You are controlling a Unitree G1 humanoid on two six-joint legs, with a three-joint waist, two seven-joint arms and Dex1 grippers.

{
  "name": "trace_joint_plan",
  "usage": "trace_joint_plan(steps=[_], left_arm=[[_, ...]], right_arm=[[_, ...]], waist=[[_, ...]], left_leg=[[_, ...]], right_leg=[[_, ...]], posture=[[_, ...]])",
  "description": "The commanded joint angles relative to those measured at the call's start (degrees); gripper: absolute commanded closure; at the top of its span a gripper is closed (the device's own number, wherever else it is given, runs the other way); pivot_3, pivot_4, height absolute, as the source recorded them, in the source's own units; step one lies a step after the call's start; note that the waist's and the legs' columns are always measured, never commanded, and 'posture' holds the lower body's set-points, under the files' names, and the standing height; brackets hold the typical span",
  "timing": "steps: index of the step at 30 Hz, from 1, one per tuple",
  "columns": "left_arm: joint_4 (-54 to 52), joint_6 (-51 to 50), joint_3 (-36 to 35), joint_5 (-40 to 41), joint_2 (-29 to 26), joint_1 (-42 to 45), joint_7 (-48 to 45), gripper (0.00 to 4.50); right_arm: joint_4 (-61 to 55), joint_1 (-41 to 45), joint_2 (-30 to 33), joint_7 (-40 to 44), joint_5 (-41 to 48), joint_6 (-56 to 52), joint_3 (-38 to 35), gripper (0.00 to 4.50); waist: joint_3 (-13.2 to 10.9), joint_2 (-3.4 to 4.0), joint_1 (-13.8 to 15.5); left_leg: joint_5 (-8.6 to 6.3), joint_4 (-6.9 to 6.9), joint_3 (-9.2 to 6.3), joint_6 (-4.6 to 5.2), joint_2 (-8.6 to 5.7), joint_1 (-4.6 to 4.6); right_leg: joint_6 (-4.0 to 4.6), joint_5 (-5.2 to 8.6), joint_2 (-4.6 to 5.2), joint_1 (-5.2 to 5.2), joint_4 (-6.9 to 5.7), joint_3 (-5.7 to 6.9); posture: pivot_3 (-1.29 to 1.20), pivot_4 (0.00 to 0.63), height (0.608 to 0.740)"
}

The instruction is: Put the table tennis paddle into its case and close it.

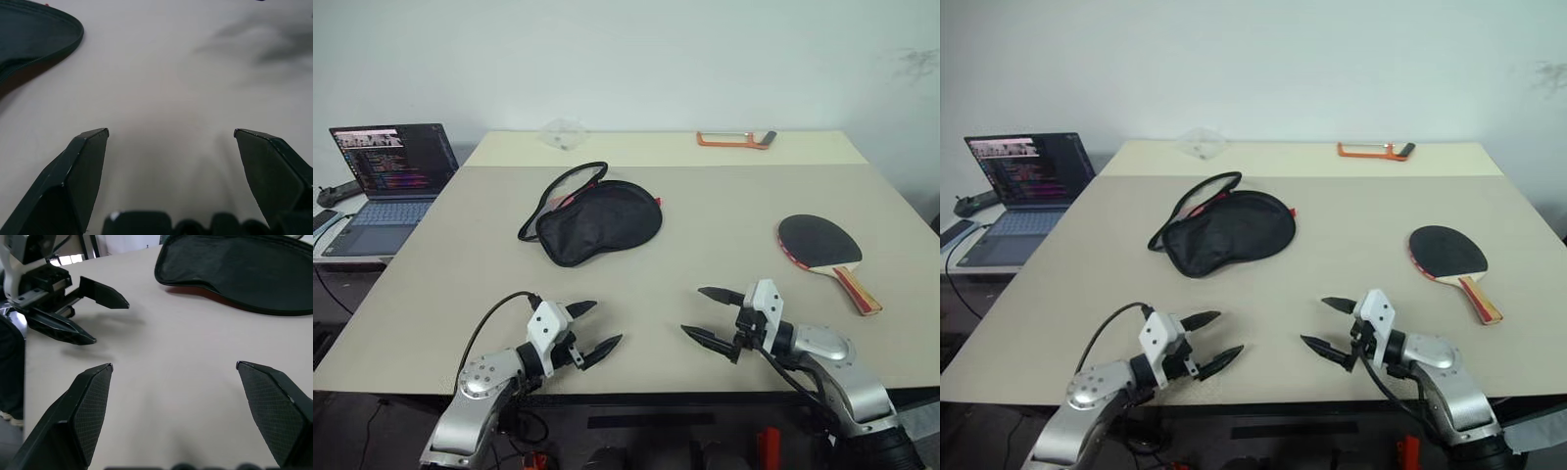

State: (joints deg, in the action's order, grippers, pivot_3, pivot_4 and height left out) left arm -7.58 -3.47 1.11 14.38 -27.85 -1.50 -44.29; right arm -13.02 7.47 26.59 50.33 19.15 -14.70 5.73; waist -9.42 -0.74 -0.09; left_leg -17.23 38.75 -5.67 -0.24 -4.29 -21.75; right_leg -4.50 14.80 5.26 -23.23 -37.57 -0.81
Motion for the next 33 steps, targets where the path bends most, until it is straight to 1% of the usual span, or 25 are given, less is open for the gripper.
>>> trace_joint_plan(steps=[1,6,10,18,20,24,28,30,33], left_arm=[[-1.93,0.97,-0.19,-0.39,0.34,1.06,0.97,0.0],[-3.86,-0.81,-1.26,1.4,0.03,2.51,1.2,0.0],[-2.89,-1.53,-1.69,2.43,-0.87,4.58,-0.14,0.0],[-3.84,-5.16,-4.9,5.29,-1.11,3.16,0.9,0.0],[-3.0,-6.86,-6.65,6.64,-1.92,2.85,0.62,0.0],[-0.17,-11.16,-12.93,12.81,-5.66,3.49,-2.8,0.0],[3.99,-14.41,-18.16,15.51,-6.38,6.61,0.2,0.0],[6.03,-15.05,-19.33,15.28,-6.32,7.94,1.41,0.0],[11.1,-14.98,-18.8,13.11,-5.56,12.02,4.11,0.0]], right_arm=[[-1.47,0.58,0.72,0.04,0.66,-0.07,-0.73,0.05],[-3.35,2.16,1.02,-1.19,1.77,-1.88,-1.68,0.05],[-3.75,3.77,1.5,-1.76,2.9,-3.26,-3.27,0.05],[-2.44,9.19,-0.83,-2.65,3.01,-4.14,-1.64,0.05],[-4.26,9.61,-0.11,-1.84,3.46,-4.91,-1.08,0.05],[-7.08,9.63,-0.04,-3.28,3.43,-5.74,-1.29,0.05],[-6.12,7.74,0.62,-3.01,2.81,-4.03,-2.09,0.05],[-6.56,7.65,0.23,-3.41,2.65,-4.12,-1.5,0.05],[-6.58,8.01,-0.18,-3.22,2.98,-3.83,-1.45,0.05]], waist=[[0.0,0.0,-0.01],[0.0,0.0,-0.03],[0.0,0.0,-0.02],[-0.01,0.0,-0.17],[0.0,0.01,-0.11],[-0.01,0.01,-0.11],[-0.01,0.0,-0.02],[-0.01,0.01,-0.01],[-0.01,0.0,0.01]], left_leg=[[0.0,0.0,-0.01,0.0,0.0,0.01],[0.01,0.0,0.0,-0.01,0.0,0.01],[0.01,0.0,-0.02,-0.02,0.0,0.0],[0.02,0.0,0.0,-0.04,0.0,0.0],[0.02,0.0,-0.02,-0.04,0.0,0.0],[0.02,-0.01,-0.04,-0.04,0.02,-0.05],[0.02,0.0,-0.06,-0.02,0.0,-0.02],[0.02,0.0,-0.07,-0.03,0.0,-0.02],[0.06,0.01,-0.07,-0.11,0.0,-0.02]], right_leg=[[0.01,0.0,-0.01,0.01,-0.01,0.02],[0.01,-0.01,-0.01,0.0,-0.04,0.01],[0.02,-0.01,-0.01,0.0,-0.04,0.03],[0.02,-0.01,-0.02,-0.02,-0.03,0.0],[0.02,-0.01,-0.02,-0.01,-0.03,0.03],[0.03,0.0,-0.02,-0.07,-0.01,0.04],[0.03,0.0,-0.02,-0.04,0.0,0.08],[0.03,0.0,-0.02,-0.04,0.0,0.08],[0.03,0.0,-0.02,-0.04,-0.03,0.08]], posture=[[0.0,0.15,0.74],[0.0,0.15,0.74],[0.0,0.15,0.74],[0.0,0.15,0.74],[0.0,0.15,0.74],[0.0,0.15,0.74],[0.0,0.15,0.74],[0.0,0.15,0.74],[0.0,0.15,0.74]])
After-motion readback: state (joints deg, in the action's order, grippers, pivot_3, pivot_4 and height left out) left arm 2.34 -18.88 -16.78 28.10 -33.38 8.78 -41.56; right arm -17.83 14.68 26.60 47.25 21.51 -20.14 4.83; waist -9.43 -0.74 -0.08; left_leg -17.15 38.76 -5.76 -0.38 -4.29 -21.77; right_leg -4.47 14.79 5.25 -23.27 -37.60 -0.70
